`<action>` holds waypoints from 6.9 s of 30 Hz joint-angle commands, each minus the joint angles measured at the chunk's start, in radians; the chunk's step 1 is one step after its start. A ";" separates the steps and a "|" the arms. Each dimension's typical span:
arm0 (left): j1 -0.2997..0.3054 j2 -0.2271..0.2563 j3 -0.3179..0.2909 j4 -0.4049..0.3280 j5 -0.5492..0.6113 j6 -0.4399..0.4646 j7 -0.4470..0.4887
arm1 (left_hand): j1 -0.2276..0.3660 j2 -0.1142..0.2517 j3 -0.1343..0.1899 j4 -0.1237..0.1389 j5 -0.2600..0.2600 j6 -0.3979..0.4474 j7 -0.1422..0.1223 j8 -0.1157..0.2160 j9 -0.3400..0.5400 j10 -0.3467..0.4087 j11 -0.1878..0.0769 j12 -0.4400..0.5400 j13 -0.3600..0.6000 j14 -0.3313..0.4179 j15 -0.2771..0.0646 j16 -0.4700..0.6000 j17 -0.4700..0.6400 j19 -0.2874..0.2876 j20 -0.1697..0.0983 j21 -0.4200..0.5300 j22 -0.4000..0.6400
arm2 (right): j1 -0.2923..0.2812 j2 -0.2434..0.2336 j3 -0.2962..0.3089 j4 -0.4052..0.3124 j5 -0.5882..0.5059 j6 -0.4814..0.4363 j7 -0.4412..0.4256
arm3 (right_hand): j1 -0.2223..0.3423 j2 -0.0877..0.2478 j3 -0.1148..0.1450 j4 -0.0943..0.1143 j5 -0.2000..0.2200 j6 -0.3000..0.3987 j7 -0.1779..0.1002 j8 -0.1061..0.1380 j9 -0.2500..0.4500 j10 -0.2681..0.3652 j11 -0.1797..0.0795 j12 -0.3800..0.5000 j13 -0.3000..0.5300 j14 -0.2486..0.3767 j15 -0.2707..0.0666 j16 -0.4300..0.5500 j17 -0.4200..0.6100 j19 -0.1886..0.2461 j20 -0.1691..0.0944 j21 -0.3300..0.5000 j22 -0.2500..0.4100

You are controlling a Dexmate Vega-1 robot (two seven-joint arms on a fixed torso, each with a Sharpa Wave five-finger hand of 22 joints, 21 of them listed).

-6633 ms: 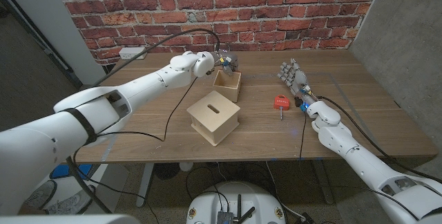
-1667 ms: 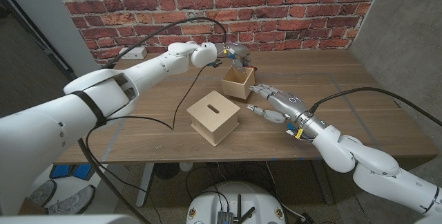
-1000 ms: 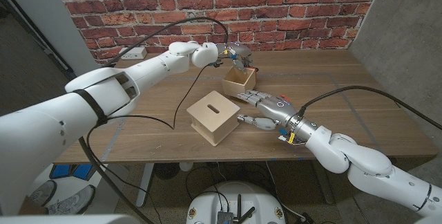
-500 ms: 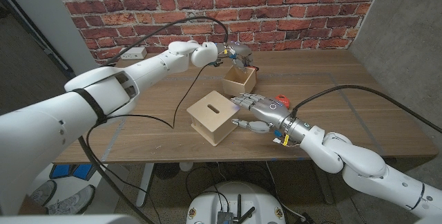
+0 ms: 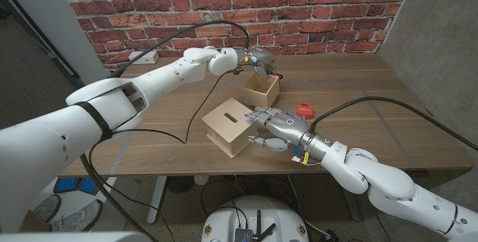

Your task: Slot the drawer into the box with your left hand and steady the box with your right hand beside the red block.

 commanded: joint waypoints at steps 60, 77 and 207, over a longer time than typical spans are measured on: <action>0.061 0.032 -0.041 -0.116 0.029 0.005 -0.021 | 0.047 0.053 -0.004 0.001 0.009 0.015 -0.002 0.009 0.003 0.038 -0.029 0.010 0.002 0.010 -0.033 0.006 0.002 -0.005 -0.154 -0.001 0.003 | 0.051 0.026 -0.042 -0.074 -0.074 -0.011 0.324 | -0.056 0.047 0.045 0.100 -0.016 -0.044 0.029 0.010 0.004 -0.014 0.005 0.005 0.000 0.001 -0.090 0.030 0.041 -0.056 -0.119 0.011 0.007; 0.084 0.040 -0.059 -0.147 0.024 0.019 -0.040 | 0.044 0.054 -0.005 0.003 0.009 0.011 -0.001 0.007 0.003 0.037 -0.029 0.010 0.002 0.008 -0.033 0.005 0.002 -0.006 -0.154 -0.001 0.003 | 0.044 0.018 -0.030 -0.087 -0.068 -0.007 0.338 | -0.104 0.045 0.038 0.114 -0.009 -0.033 0.018 0.011 0.004 0.013 -0.001 0.013 0.002 0.034 -0.100 0.043 0.046 -0.044 -0.119 0.018 0.006; 0.059 0.079 -0.050 -0.137 0.112 -0.186 -0.048 | 0.011 0.059 -0.002 0.005 0.010 -0.003 -0.004 0.005 0.000 0.017 -0.030 0.007 0.001 -0.024 -0.033 -0.003 -0.002 -0.021 -0.153 -0.002 0.003 | 0.031 0.044 -0.037 -0.049 -0.050 -0.009 0.211 | -0.158 0.044 0.068 0.112 0.006 -0.025 0.026 0.011 0.005 0.040 0.005 0.013 0.006 0.050 -0.103 0.042 0.064 0.010 -0.136 0.022 0.006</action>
